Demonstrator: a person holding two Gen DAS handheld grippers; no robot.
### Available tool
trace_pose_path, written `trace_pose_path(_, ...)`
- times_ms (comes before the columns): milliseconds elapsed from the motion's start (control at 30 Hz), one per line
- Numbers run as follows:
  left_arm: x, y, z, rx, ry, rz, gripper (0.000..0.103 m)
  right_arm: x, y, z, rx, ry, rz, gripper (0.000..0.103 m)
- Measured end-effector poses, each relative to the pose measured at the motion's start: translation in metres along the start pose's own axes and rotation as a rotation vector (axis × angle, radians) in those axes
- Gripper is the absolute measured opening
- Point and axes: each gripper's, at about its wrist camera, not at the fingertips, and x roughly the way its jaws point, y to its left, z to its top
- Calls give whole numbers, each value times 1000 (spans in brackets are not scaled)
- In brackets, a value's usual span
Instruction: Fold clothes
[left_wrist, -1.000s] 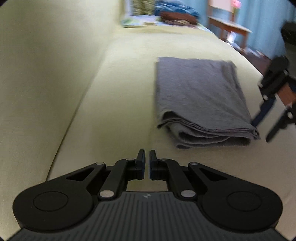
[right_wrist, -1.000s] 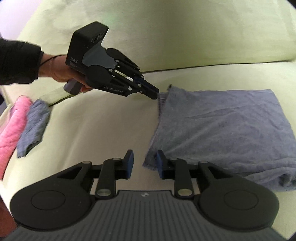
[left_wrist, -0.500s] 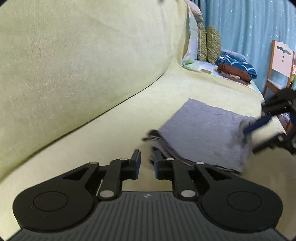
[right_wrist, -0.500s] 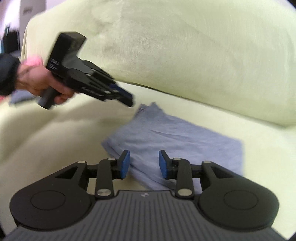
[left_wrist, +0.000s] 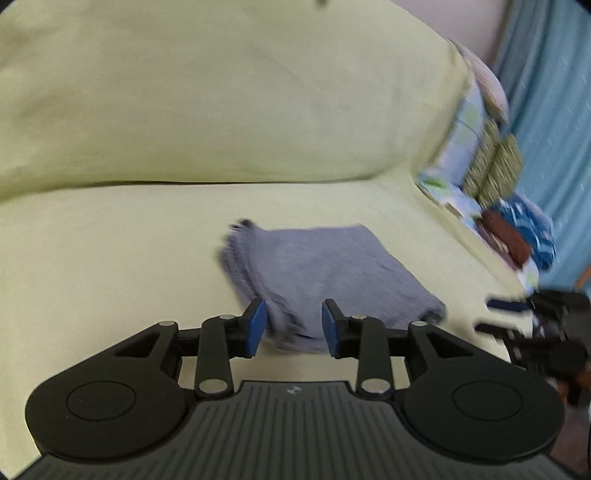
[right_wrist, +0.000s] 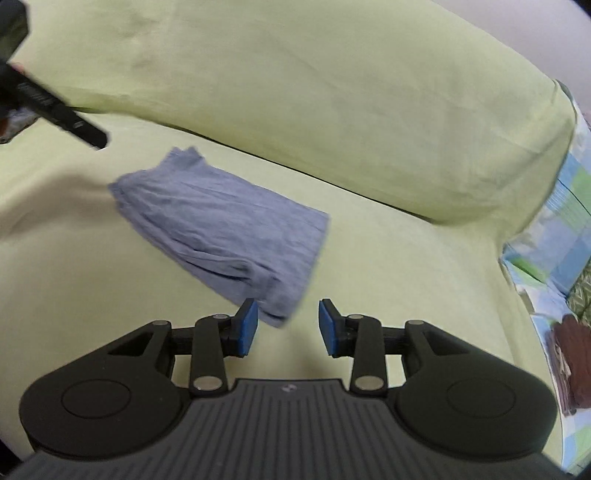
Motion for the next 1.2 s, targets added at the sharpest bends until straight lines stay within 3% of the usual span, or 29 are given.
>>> trace_pose_path(200,53,-53,16,209,60,-33,39,30,-17,4,17,-11,40,31)
trace_pose_path(367,79,-72,18,294,62,10,39,54,-8,3,-62,-4,81,30)
trace_pose_path(500,88,-66,7,324,83,44,39,58,-5,0,-90,2,103,30)
trace_pose_path(800,80,-34,-8,297,83,32,39,64,10,-6,-206,21,70,30)
trace_pose_path(900,75,-32,-12,356,77,5,40,62,14,-11,-268,10,62,21)
trace_pose_path(967,70,-29,-17,425,73,-25,40,62,14,-13,-288,12,54,8)
trace_pose_path(1200,53,-29,-16,615,59,-56,41,58,16,-18,-318,16,53,5)
